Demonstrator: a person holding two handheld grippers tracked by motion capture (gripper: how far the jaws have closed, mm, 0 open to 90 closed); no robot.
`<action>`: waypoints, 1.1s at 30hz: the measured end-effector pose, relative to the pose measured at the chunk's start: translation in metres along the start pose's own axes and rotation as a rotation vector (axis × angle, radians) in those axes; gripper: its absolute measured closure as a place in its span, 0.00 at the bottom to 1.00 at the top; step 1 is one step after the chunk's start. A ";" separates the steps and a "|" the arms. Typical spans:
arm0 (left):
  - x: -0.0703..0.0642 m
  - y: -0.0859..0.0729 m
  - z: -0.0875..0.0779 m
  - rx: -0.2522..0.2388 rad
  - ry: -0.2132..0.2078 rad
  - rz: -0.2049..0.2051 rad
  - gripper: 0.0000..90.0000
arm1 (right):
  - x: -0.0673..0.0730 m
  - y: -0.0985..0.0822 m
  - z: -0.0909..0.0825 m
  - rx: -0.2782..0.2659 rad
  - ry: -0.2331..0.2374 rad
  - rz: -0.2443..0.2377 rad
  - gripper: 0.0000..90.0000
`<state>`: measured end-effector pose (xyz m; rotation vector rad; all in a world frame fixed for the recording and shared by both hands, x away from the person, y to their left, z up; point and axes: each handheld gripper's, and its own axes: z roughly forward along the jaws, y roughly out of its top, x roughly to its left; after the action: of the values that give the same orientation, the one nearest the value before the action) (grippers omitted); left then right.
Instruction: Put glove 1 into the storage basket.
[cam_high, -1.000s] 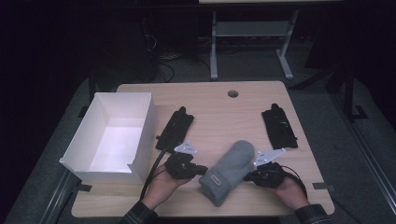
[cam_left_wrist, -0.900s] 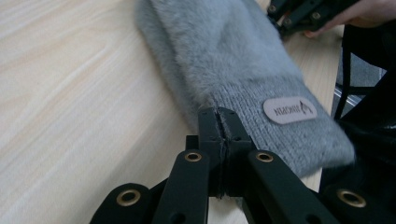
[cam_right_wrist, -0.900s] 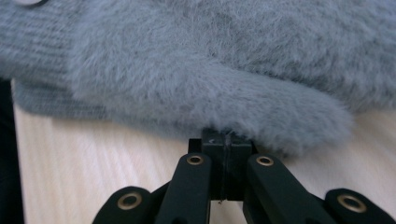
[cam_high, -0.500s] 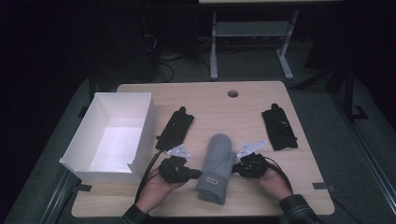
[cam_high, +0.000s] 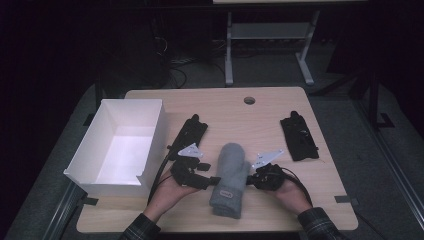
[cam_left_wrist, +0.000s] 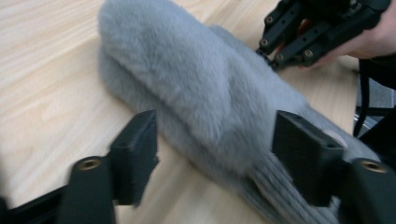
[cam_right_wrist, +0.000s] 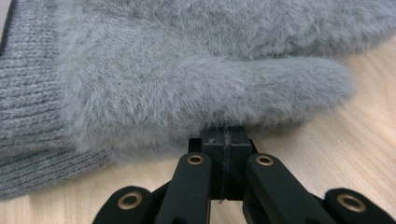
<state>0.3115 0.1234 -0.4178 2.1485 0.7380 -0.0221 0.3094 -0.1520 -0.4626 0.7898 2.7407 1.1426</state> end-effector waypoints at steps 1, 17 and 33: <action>0.001 0.003 0.003 0.003 0.007 0.007 0.30 | 0.000 0.000 0.000 0.000 0.000 0.000 1.00; 0.009 0.025 0.046 0.047 0.057 0.016 0.15 | 0.000 0.000 0.001 0.006 0.002 -0.006 1.00; 0.020 0.010 0.071 0.102 0.040 -0.047 0.14 | 0.001 -0.001 0.004 0.023 -0.007 -0.002 1.00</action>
<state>0.3495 0.0774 -0.4616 2.2334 0.8262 -0.0423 0.3093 -0.1493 -0.4660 0.7913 2.7530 1.1084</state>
